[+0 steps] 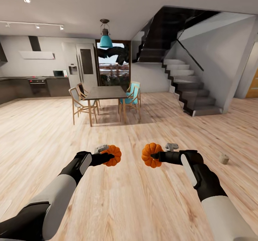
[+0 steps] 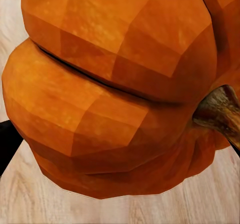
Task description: Place each of the two pumpkins and all three candles from the living room inside a cabinet in the living room (use any cabinet), then make sure every cabinet is closed, and position the cauldron so it is next to a table in the living room.
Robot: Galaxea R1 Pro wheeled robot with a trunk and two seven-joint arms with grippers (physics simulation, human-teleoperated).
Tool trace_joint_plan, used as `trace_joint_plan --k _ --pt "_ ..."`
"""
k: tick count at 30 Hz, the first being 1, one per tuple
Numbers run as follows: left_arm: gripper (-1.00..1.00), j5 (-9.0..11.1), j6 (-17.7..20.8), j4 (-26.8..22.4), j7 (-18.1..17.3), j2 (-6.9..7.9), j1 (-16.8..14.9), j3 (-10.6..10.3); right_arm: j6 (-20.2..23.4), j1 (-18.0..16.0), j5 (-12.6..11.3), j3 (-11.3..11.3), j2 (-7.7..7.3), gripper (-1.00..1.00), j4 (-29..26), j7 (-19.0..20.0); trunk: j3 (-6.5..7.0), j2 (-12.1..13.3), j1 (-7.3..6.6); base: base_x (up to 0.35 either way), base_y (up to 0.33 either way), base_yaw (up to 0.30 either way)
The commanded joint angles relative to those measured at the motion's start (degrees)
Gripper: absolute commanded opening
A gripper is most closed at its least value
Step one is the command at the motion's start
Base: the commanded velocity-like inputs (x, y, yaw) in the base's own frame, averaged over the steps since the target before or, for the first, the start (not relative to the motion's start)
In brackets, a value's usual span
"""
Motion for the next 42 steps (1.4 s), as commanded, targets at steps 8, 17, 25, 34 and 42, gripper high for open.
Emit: trace_joint_plan --k 8,17,25,34,42 --pt "-1.0 -0.3 0.4 -0.1 0.0 -0.07 0.0 0.4 0.3 0.0 -0.4 0.1 -0.05 -1.0 0.0 -0.2 -0.06 0.0 0.02 0.22 0.0 0.0" --pt "-1.0 -0.3 0.4 -0.1 0.0 -0.07 0.0 0.4 0.3 0.0 -0.4 0.1 -0.05 -1.0 0.0 -0.2 -0.06 0.0 0.02 0.222 0.0 0.0" --pt "-1.0 -0.3 0.4 -0.1 0.0 -0.07 0.0 0.4 0.3 0.0 -0.4 0.1 -0.05 -1.0 0.0 -0.1 -0.06 0.0 0.02 0.042 0.0 0.0" --pt "-1.0 -0.3 0.4 -0.1 0.0 -0.07 0.0 0.4 0.3 0.0 -0.4 0.1 -0.05 -1.0 0.0 -0.1 -0.06 0.0 0.02 0.118 0.0 0.0" --pt "-1.0 -0.3 0.4 -0.1 0.0 -0.07 0.0 0.4 0.3 0.0 -0.4 0.1 -0.05 -1.0 0.0 -0.1 -0.06 0.0 0.02 0.288 0.0 0.0"
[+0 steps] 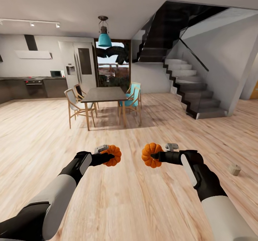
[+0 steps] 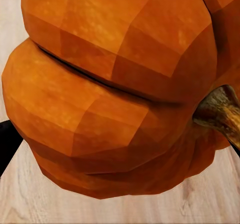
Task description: Place each of the two pumpkins and all three candles from the living room inside a cabinet in the living room (use any cabinet), then make sure every cabinet is closed, and position the cauldron so it is next to a table in the living room.
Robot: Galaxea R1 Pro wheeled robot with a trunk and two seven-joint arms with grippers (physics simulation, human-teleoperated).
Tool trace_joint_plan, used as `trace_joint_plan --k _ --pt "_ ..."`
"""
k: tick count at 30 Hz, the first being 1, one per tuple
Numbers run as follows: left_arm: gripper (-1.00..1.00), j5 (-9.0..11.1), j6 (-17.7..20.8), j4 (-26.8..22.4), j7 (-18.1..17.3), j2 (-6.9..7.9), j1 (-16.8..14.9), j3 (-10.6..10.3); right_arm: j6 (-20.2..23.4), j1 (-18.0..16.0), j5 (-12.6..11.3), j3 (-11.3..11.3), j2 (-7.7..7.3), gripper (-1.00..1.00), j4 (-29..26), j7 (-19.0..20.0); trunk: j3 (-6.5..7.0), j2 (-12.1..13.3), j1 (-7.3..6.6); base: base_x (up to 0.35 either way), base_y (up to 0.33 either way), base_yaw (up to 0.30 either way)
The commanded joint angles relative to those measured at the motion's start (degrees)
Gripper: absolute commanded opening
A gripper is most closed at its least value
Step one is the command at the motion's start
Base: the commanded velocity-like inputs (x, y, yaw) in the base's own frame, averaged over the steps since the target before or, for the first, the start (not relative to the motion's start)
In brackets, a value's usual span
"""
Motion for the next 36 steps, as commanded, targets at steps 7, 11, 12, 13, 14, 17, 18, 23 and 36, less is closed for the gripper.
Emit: trace_joint_plan --k 7,11,12,13,14,17,18,23,36 --pt "-1.0 -0.2 0.4 -0.1 0.0 -0.07 0.0 0.4 0.3 0.0 -0.5 0.1 -0.05 -1.0 -0.1 -0.2 -0.06 0.0 0.03 0.318 0.0 0.0" --pt "-1.0 -0.2 0.4 -0.1 0.0 -0.07 0.0 0.4 0.3 0.0 -0.5 0.1 -0.05 -1.0 -0.1 -0.2 -0.06 0.0 0.03 0.321 0.0 0.0" --pt "-1.0 -0.2 0.4 -0.1 0.0 -0.07 0.0 0.4 0.3 0.0 -0.5 0.1 -0.05 -1.0 -0.1 -0.2 -0.06 0.0 0.03 0.322 0.0 0.0" --pt "-1.0 -0.2 0.4 -0.1 0.0 -0.07 0.0 0.4 0.3 0.0 -0.5 0.1 -0.05 -1.0 -0.1 -0.2 -0.06 0.0 0.03 0.322 0.0 0.0" --pt "-1.0 -0.2 0.4 -0.1 0.0 -0.07 0.0 0.4 0.3 0.0 -0.5 0.1 -0.05 -1.0 -0.1 -0.2 -0.06 0.0 0.03 0.322 0.0 0.0" --pt "-1.0 -0.2 0.4 -0.1 0.0 -0.07 0.0 0.4 0.3 0.0 -0.5 0.1 -0.05 -1.0 -0.1 -0.2 -0.06 0.0 0.03 0.322 0.0 0.0" --pt "-1.0 -0.2 0.4 -0.1 0.0 -0.07 0.0 0.4 0.3 0.0 -0.5 0.1 -0.05 -1.0 -0.1 -0.2 -0.06 0.0 0.03 0.322 0.0 0.0" --pt "-1.0 -0.2 0.4 -0.1 0.0 -0.07 0.0 0.4 0.3 0.0 -0.5 0.1 -0.05 -1.0 -0.1 -0.2 -0.06 0.0 0.03 0.322 0.0 0.0" --pt "-1.0 -0.2 0.4 -0.1 0.0 -0.07 0.0 0.4 0.3 0.0 -0.5 0.1 -0.05 -1.0 -0.1 -0.2 -0.06 0.0 0.03 0.322 0.0 0.0"
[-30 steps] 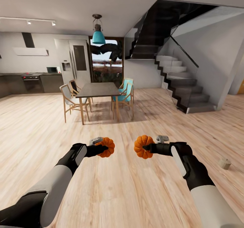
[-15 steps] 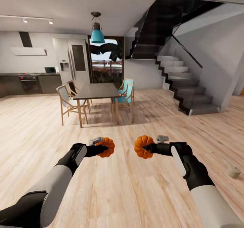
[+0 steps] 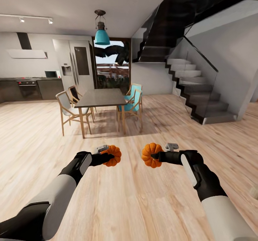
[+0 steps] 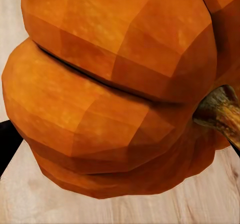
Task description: Place each of the two pumpkins and all three candles from the living room inside a cabinet in the living room (use any cabinet), then make sure every cabinet is closed, and position the cauldron so it is next to a table in the living room.
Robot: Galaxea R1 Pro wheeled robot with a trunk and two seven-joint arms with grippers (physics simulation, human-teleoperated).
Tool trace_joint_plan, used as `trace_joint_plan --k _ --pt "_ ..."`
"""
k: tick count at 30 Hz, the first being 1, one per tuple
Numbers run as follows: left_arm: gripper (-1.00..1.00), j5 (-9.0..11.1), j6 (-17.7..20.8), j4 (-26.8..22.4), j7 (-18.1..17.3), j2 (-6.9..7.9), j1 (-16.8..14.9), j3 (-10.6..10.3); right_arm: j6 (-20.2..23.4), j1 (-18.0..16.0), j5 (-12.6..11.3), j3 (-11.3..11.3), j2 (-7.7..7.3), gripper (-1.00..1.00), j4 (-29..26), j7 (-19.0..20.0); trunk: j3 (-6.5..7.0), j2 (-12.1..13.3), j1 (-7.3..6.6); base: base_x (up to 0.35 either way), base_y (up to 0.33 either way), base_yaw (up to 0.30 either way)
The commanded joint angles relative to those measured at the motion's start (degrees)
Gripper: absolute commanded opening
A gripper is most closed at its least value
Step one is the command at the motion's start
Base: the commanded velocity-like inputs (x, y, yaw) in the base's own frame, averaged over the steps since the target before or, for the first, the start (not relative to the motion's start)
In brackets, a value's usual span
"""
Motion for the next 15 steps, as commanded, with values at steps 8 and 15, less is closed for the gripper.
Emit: trace_joint_plan --k 8,15 --pt "-1.0 0.0 0.4 -0.1 0.0 -0.07 0.0 0.4 0.3 0.0 -0.7 0.1 -0.05 -1.0 -0.1 -0.2 -0.06 0.0 0.03 0.322 0.0 0.001" --pt "-1.0 0.0 0.4 -0.1 0.0 -0.07 -0.1 0.4 0.3 0.0 -0.7 0.1 -0.05 -1.0 -0.1 -0.2 -0.06 0.0 0.03 0.321 0.0 0.161"
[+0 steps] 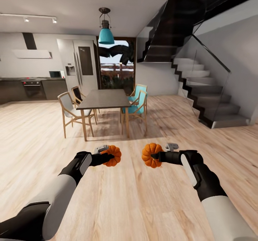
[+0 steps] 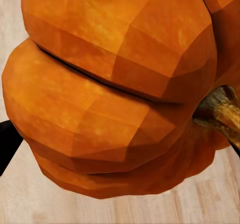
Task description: Place each of the two pumpkins and all three candles from the living room inside a cabinet in the living room (use any cabinet), then make sure every cabinet is closed, and position the cauldron so it is next to a table in the living room.
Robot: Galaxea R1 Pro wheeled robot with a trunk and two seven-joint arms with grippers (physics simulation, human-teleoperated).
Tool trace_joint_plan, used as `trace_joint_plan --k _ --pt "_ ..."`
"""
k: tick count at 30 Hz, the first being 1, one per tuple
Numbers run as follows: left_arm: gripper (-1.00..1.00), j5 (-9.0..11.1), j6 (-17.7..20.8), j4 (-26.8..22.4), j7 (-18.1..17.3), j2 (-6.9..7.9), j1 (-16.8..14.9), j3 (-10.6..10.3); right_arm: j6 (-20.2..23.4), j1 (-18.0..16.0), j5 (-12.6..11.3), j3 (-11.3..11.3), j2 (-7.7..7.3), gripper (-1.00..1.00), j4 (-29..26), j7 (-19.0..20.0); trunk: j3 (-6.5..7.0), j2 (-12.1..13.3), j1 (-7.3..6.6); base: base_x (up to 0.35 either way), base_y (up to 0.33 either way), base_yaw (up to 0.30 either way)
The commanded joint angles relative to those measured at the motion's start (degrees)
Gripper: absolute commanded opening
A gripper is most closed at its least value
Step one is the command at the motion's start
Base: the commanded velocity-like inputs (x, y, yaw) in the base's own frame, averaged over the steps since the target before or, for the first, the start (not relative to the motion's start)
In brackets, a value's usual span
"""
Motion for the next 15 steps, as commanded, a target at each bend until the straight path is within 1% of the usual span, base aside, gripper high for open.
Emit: trace_joint_plan --k 1,4,7,15 --pt "-1.0 0.0 0.4 -0.1 0.0 -0.08 -0.1 0.4 0.3 0.0 -0.8 0.1 -0.06 -1.0 -0.1 -0.2 -0.06 0.0 0.03 0.307 0.0 0.262" --pt "-1.0 0.0 0.4 -0.1 0.0 -0.08 0.0 0.4 0.3 0.0 -0.8 0.1 -0.06 -1.0 -0.1 -0.2 -0.06 0.0 0.03 0.267 0.0 0.276" --pt "-1.0 0.0 0.4 -0.1 0.0 -0.08 0.0 0.4 0.3 0.0 -0.8 0.1 -0.06 -1.0 -0.1 -0.2 -0.06 0.0 0.03 0.168 0.0 0.286" --pt "-1.0 0.0 0.4 -0.1 0.1 -0.08 0.0 0.4 0.3 0.0 -0.8 0.1 -0.06 -1.0 -0.1 -0.2 0.1 0.0 0.03 0.023 0.0 0.277"
